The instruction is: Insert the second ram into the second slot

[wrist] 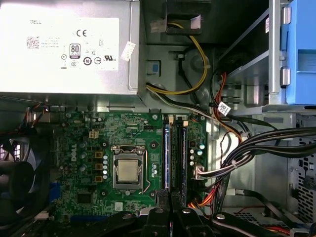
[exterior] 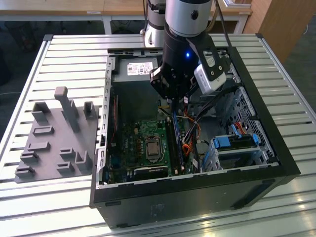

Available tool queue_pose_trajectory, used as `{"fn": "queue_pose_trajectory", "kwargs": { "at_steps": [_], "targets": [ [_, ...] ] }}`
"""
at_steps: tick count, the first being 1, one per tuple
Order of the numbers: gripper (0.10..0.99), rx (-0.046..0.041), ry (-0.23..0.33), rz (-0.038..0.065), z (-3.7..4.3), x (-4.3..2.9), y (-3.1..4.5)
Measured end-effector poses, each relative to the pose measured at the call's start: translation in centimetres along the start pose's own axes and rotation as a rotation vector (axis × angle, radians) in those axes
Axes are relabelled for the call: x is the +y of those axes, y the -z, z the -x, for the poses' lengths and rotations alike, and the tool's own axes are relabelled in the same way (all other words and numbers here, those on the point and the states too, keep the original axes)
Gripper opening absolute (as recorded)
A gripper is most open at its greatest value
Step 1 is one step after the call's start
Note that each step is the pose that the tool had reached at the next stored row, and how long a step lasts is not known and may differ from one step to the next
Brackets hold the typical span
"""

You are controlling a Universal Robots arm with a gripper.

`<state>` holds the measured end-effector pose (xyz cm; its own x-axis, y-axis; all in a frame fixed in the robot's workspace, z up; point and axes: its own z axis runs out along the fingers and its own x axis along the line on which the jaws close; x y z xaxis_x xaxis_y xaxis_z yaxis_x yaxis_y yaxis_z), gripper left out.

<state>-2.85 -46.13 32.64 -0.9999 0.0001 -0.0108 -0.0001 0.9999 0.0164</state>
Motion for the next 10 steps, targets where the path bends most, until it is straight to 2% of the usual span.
{"fn": "queue_pose_trajectory", "kwargs": {
  "at_steps": [10],
  "targets": [
    [0.129,0.0006,0.000,0.000,0.00,0.00,-0.30]
  ]
}}
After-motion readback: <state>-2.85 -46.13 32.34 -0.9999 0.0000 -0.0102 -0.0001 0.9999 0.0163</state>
